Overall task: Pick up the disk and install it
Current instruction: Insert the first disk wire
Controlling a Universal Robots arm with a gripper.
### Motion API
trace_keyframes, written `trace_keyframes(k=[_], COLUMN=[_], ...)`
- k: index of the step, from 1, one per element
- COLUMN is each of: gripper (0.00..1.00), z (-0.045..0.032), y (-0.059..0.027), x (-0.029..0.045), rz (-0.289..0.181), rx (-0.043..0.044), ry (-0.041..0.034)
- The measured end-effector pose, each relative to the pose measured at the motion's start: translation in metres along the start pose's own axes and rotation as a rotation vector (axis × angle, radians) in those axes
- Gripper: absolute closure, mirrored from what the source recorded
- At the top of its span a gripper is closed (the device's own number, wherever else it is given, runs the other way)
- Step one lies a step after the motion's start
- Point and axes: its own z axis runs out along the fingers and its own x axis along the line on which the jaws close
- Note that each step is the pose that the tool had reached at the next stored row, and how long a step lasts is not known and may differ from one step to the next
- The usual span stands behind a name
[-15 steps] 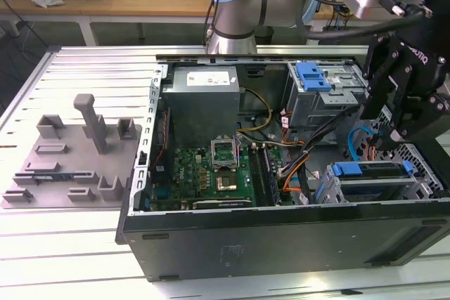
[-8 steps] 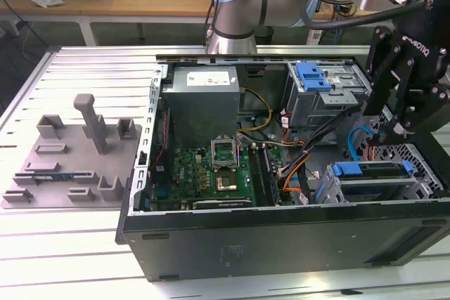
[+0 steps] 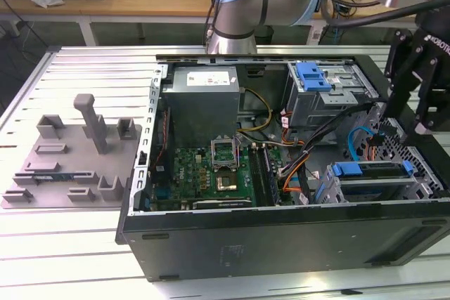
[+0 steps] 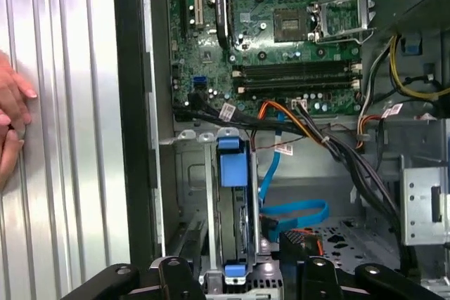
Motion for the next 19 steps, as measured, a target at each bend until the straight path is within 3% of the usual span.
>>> trace_keyframes(k=[3, 5, 10, 13, 15, 17, 19], gripper=[0.44, 0.44, 0.44, 0.44, 0.44, 0.44, 0.44], z=[-0.0001, 0.0001, 0.0033, 0.0045, 0.0058, 0.0068, 0.0082], y=[-0.0091, -0.0161, -0.019, -0.02, -0.0206, -0.0215, -0.0232], x=[-0.002, -0.0032, -0.0057, -0.0129, -0.0215, -0.0283, -0.0346], rz=[0.005, 0.014, 0.134, 0.137, 0.137, 0.137, 0.137], rx=[0.0004, 0.0003, -0.0131, -0.0129, -0.0126, -0.0122, -0.0134], ry=[0.0186, 0.0409, 0.0454, 0.0483, 0.052, 0.058, 0.0775])
